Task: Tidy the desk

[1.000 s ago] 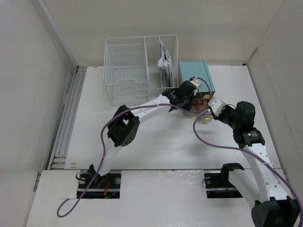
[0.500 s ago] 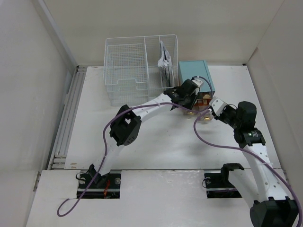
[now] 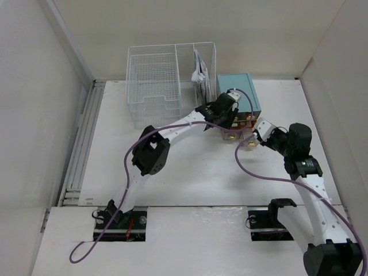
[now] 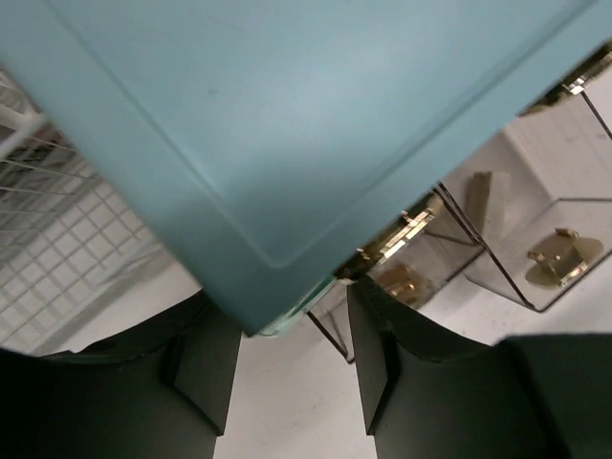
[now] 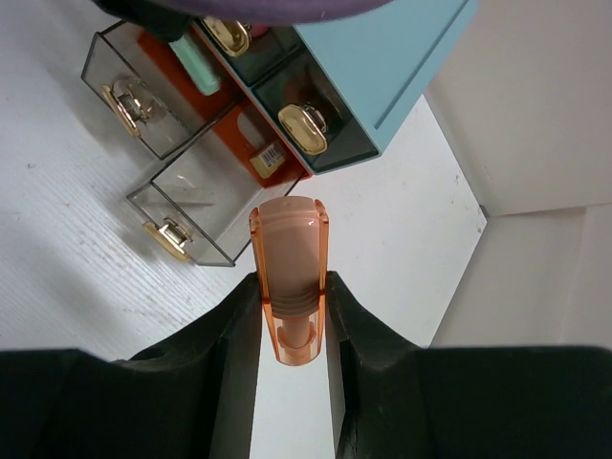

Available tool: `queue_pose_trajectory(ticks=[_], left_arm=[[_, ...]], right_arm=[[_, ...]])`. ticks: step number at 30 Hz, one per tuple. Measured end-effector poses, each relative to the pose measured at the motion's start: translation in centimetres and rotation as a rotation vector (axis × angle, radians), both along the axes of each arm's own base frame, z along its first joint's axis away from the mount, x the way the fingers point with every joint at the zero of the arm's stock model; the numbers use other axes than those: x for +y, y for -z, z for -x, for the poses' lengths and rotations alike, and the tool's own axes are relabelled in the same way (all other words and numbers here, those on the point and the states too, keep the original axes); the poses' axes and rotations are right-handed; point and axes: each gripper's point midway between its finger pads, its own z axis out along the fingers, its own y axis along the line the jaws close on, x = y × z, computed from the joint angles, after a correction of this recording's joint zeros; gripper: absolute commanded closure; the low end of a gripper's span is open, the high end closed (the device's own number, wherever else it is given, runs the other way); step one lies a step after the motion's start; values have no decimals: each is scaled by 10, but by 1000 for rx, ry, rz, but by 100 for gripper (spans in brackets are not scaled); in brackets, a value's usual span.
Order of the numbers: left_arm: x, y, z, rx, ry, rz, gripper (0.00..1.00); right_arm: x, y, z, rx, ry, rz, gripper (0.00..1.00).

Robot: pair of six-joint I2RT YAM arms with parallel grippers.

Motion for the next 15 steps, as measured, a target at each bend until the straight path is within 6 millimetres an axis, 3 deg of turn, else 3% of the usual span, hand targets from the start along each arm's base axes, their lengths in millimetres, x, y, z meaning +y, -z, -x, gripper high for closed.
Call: queue_pose_trajectory(ticks=[4,15], left_arm=[[6,-2,-11,-22,-32,0,57],[11,1,-9,-30,-42,2,58]], right_arm=[[0,0,0,0,-1,0,100],[3,3,0,11,-22,-10,100]])
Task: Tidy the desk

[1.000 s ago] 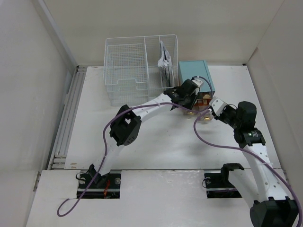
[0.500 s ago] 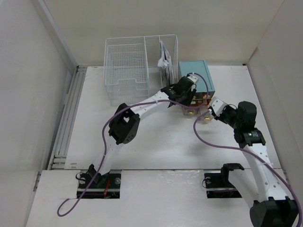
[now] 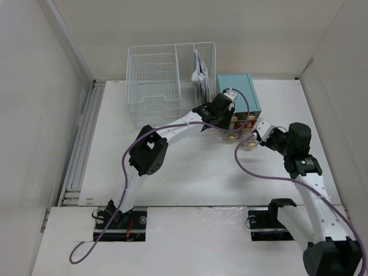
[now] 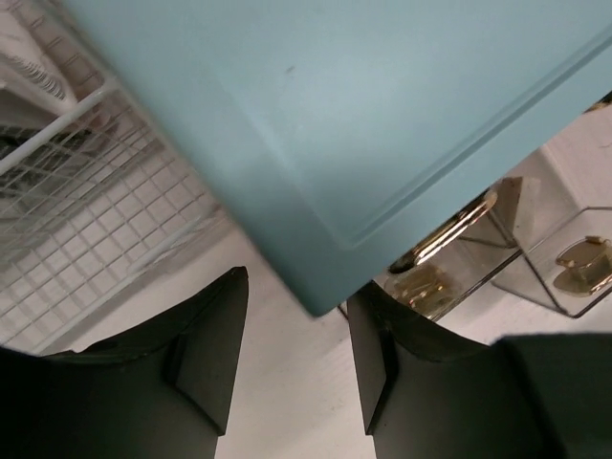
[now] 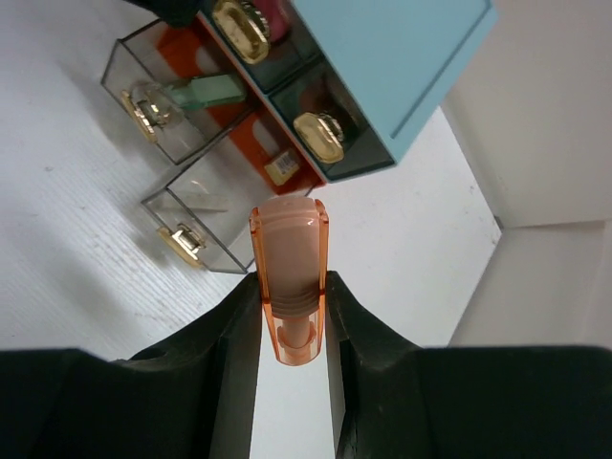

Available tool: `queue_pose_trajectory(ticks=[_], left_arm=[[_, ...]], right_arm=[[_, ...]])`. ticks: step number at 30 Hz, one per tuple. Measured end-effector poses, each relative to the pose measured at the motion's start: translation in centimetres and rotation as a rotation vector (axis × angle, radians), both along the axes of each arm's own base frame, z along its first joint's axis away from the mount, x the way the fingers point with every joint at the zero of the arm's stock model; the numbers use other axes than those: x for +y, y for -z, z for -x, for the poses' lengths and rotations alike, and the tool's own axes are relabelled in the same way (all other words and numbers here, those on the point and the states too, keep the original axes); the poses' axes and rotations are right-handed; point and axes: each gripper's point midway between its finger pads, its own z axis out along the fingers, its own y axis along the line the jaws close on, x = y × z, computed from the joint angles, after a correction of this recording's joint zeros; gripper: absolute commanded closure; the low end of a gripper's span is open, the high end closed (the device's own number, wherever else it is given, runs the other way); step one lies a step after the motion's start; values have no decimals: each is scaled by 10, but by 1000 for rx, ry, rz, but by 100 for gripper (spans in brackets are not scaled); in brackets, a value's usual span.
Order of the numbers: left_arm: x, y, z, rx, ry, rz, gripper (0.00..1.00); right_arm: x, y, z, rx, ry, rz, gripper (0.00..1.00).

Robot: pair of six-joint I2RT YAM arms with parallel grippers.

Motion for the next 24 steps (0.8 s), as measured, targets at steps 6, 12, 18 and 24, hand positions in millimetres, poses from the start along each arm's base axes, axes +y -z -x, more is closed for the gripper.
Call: queue_pose_trajectory(ticks=[6,12,18,24], left_arm=[[30,-14,38,1,-20,7,58],[51,-85,105,-77,-1,157,58],[94,-116,155,-116,-35,299,58],[136,-76,190,-45,-96,308,58]], right_arm=[[16,32,-4,124,-107,-11,100],[35,51,-16,206,-274,12,100],[48,35,-51,177,-408,50,100],[64,30,-73,155,-533,88,100]])
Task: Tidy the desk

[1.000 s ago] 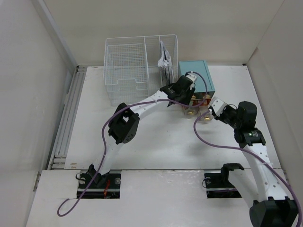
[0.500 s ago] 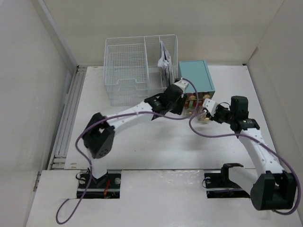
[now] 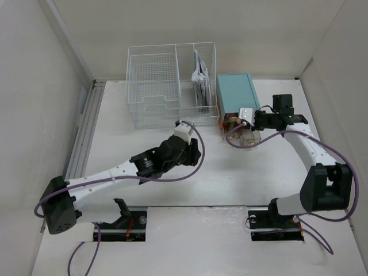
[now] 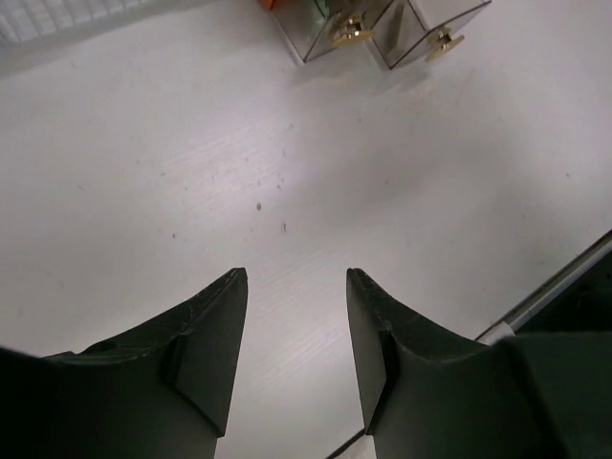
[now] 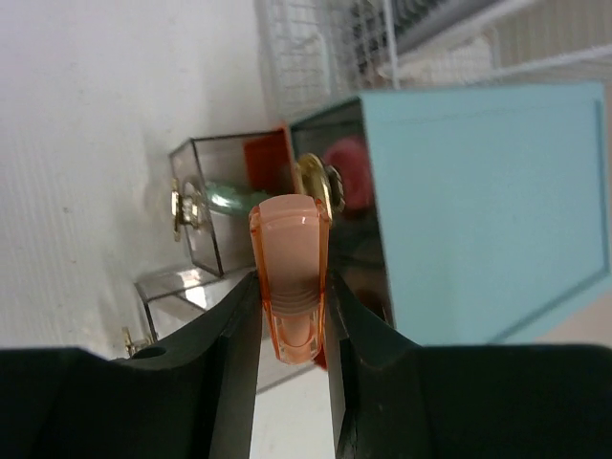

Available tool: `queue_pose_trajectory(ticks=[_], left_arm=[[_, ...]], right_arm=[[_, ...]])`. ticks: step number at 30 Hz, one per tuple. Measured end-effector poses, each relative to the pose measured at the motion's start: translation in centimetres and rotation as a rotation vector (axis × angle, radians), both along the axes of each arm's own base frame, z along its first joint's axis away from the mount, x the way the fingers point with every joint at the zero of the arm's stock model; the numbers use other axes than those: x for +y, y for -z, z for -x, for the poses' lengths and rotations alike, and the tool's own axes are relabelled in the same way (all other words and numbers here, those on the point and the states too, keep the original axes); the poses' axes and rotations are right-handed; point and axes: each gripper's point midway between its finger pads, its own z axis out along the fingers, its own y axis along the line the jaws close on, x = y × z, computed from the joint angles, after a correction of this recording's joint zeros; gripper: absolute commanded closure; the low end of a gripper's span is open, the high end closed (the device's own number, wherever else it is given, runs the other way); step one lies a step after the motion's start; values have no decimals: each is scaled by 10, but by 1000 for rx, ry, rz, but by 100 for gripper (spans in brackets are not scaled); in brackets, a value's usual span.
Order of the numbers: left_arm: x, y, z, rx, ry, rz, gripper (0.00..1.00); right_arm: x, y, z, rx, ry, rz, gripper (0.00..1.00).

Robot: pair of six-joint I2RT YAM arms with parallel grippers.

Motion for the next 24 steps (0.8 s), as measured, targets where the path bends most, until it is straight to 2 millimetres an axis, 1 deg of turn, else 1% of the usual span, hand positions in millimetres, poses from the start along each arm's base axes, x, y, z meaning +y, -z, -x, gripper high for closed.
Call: queue_pose_trajectory(ticks=[4,8,12,16,24], left_arm=[[10,17,21,43,2,19,58],[12,18,33,59,-2,63,58],[11,18,39,72,-6,93,58],[9,16,46,78,-4,116,58],[10,17,52,89,-14,142,58]], right_arm=[[23,20,5,53,-127,33,100],[46,43,18,128,-247,67,100],[60,54,26,163,-303,84,100],[62,54,22,158,-291,91,100],[57,49,2,108,-222,113,100]])
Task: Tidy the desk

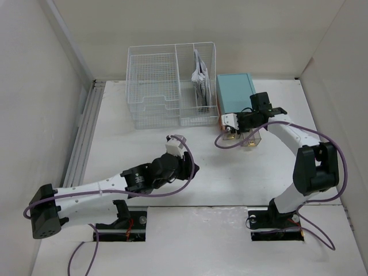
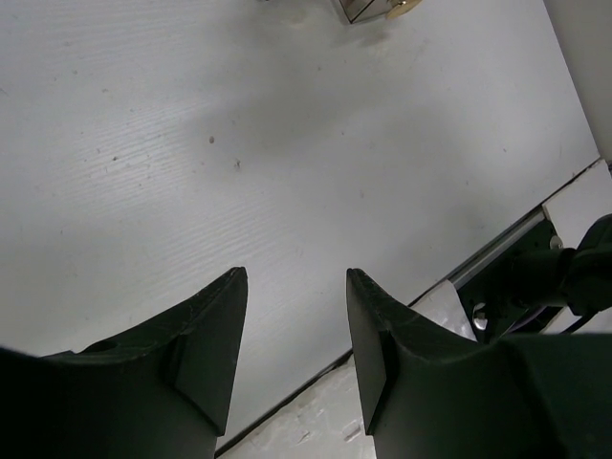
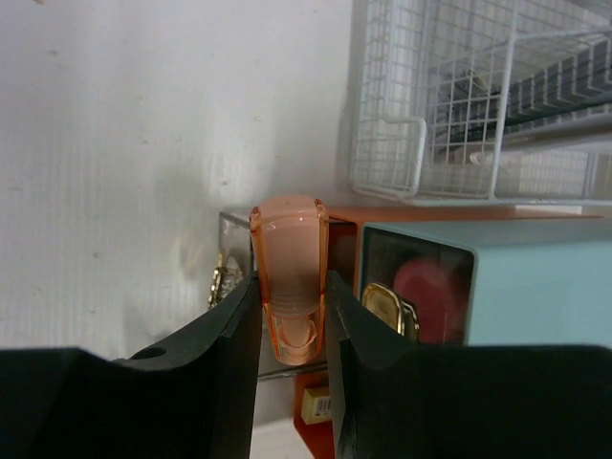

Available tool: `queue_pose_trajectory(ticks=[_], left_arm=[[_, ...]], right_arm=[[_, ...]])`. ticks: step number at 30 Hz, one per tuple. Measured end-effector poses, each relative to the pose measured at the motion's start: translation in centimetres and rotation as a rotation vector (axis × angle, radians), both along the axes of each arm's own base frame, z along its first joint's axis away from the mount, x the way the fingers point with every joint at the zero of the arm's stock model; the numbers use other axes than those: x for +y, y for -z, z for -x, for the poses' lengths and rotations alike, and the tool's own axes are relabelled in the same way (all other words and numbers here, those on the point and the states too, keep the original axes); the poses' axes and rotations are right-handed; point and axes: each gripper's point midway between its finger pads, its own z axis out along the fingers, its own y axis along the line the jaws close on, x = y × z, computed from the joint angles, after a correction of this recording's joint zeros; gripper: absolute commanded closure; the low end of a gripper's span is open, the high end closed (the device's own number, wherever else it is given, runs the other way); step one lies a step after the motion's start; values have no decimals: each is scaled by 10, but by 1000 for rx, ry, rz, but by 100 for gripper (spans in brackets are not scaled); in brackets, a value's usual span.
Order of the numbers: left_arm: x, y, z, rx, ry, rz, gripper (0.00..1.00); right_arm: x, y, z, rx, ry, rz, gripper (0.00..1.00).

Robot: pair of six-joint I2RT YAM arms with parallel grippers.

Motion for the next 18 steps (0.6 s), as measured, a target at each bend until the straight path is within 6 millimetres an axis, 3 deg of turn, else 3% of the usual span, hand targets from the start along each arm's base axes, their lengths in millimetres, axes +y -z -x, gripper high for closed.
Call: queue_pose_trajectory(ticks=[4,9,11,14,18], left_arm=[[1,2,3,6,-3,6,58],[2,-2,5,5,-5,21,58],[3,-3,5,5,-11,26,58],[4,-2,5,8,-14,26,58],[4,-2,5,9,-17,28,58]], right_arm=[[-4,6,-9,-4,35,19,100],[-12,25,-15,29,73,65,91],[-15,27,-17,30,88,74,79],[-18,27,-18,32,102,69,51],[-24,23,-21,22,121,66,53]])
